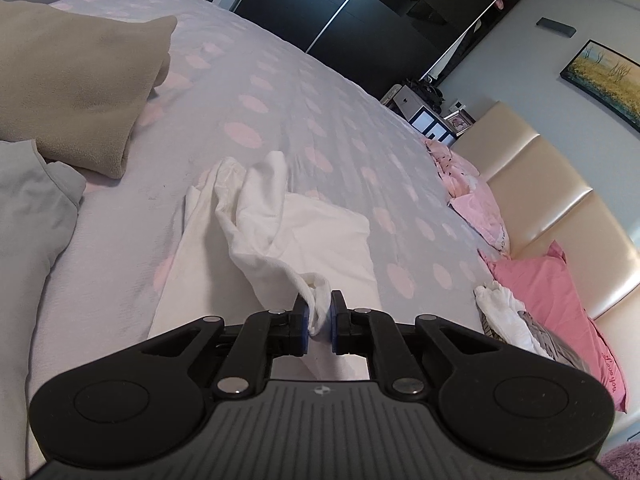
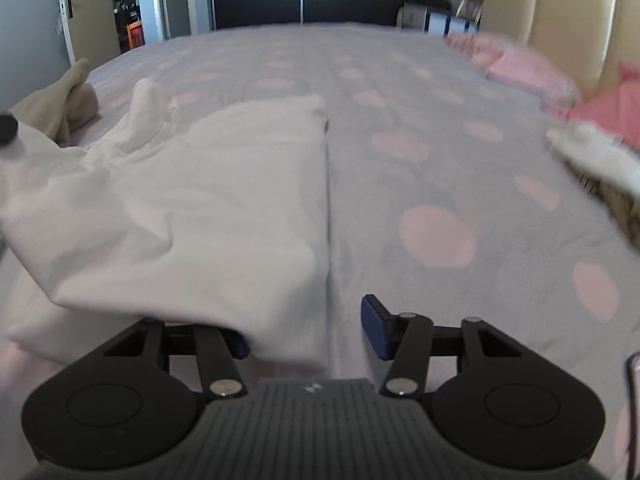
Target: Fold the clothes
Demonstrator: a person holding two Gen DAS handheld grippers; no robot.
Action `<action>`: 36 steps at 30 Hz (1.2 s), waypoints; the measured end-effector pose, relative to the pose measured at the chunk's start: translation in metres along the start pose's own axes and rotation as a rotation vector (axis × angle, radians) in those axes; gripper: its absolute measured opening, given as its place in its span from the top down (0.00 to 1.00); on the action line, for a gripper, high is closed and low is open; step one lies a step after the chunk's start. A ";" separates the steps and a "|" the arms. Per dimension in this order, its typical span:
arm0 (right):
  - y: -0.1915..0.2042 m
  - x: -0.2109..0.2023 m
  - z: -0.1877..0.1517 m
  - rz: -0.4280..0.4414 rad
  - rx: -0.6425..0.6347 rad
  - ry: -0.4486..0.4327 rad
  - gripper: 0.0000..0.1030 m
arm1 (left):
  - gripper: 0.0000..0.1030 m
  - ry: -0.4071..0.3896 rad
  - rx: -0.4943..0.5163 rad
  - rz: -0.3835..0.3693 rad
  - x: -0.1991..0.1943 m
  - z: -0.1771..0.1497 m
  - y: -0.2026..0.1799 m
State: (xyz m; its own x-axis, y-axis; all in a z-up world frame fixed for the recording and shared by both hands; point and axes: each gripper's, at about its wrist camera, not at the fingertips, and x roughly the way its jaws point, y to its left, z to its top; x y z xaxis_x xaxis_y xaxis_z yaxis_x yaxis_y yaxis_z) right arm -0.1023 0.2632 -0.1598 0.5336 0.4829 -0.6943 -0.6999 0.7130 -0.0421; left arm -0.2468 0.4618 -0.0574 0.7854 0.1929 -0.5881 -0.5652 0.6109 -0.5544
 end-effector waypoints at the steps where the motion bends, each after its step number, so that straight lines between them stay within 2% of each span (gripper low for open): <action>1: -0.001 0.001 -0.002 -0.017 -0.007 0.008 0.65 | 0.93 -0.003 0.000 0.011 -0.001 0.000 0.001; 5: -0.014 -0.003 -0.007 -0.033 -0.015 -0.003 0.66 | 0.94 0.022 -0.010 0.047 0.001 -0.003 0.012; 14: -0.028 -0.026 -0.018 0.056 -0.061 0.009 0.66 | 0.94 0.073 -0.028 0.100 -0.001 -0.017 0.038; 19: -0.020 -0.036 -0.031 0.087 -0.197 -0.009 0.66 | 0.94 0.116 -0.036 0.137 0.004 -0.026 0.051; 23: -0.018 -0.044 -0.046 0.119 -0.306 0.046 0.67 | 0.94 0.124 -0.032 0.143 0.003 -0.028 0.055; 24: -0.021 -0.045 -0.049 0.110 -0.294 0.071 0.76 | 0.94 0.121 -0.034 0.143 0.002 -0.028 0.056; 25: -0.025 -0.046 -0.051 0.101 -0.281 0.092 0.80 | 0.94 0.120 -0.035 0.143 0.002 -0.028 0.056; 28: -0.035 -0.049 -0.052 0.107 -0.256 0.085 0.81 | 0.94 0.128 -0.024 0.152 0.003 -0.031 0.055; 31: -0.045 -0.056 -0.048 0.172 -0.187 0.064 0.78 | 0.94 0.133 -0.032 0.153 0.004 -0.033 0.056; 36: -0.038 -0.056 -0.045 0.248 -0.198 0.032 0.78 | 0.94 0.120 -0.018 0.146 0.001 -0.033 0.053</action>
State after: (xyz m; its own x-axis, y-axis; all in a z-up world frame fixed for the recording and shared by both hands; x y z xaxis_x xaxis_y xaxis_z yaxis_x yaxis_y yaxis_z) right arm -0.1273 0.1865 -0.1523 0.3219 0.6115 -0.7228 -0.8874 0.4609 -0.0053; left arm -0.2846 0.4692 -0.1071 0.6594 0.1850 -0.7287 -0.6764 0.5691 -0.4676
